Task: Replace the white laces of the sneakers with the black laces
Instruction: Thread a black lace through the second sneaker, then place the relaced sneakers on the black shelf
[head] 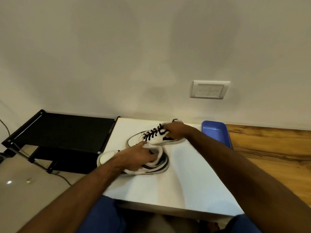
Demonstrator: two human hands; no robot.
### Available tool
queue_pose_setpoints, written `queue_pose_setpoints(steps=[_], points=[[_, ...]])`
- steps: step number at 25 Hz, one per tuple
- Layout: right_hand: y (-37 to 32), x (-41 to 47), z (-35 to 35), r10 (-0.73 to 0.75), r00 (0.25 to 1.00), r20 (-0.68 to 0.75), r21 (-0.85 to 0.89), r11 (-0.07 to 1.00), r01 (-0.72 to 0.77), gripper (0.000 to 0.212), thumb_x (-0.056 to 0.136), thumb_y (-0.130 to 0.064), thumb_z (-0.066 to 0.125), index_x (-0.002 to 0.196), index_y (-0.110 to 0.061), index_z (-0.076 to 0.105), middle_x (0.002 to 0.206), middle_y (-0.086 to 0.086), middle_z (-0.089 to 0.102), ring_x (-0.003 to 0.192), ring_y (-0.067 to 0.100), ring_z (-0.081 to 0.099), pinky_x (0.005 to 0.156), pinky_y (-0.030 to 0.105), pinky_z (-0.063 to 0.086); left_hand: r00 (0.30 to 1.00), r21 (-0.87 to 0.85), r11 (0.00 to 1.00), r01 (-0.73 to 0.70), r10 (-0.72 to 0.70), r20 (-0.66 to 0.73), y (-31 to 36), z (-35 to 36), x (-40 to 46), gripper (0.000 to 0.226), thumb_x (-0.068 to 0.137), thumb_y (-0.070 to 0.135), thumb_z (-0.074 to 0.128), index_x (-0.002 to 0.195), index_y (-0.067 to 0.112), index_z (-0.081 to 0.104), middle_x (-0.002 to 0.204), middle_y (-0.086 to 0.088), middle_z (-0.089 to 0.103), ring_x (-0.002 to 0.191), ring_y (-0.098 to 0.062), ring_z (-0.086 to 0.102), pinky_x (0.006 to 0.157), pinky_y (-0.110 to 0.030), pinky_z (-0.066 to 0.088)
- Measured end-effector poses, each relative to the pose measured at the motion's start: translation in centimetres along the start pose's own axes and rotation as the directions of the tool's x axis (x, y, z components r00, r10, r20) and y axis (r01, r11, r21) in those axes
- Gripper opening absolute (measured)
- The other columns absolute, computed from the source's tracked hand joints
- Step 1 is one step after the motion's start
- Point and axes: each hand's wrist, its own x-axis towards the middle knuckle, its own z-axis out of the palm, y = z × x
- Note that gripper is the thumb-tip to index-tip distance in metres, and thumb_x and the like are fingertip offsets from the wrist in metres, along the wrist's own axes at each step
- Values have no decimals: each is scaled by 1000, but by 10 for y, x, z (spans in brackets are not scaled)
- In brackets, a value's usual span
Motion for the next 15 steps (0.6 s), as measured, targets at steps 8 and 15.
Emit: queue_pose_setpoints(steps=[8,15], points=[[-14,-88,9,88,992,-88,348,936,-52,23,97,-13,55,114,-10,70,114,6,70,107,22,63,81,28,44,993,92,992,91,-83,-86,-19,-5,-53,40,79,7,63,113,26,67,122,5,63,122,-19,54,112,-44,33],[28,-97,31,261,938,229,483,806,-342,32,95,-4,56,126,-5,64,124,14,67,108,25,66,74,25,47,772,-470,700,538,-633,-58,36,-8,-27,34,98,56,43,94,25,56,91,9,64,90,-15,58,87,-39,33]])
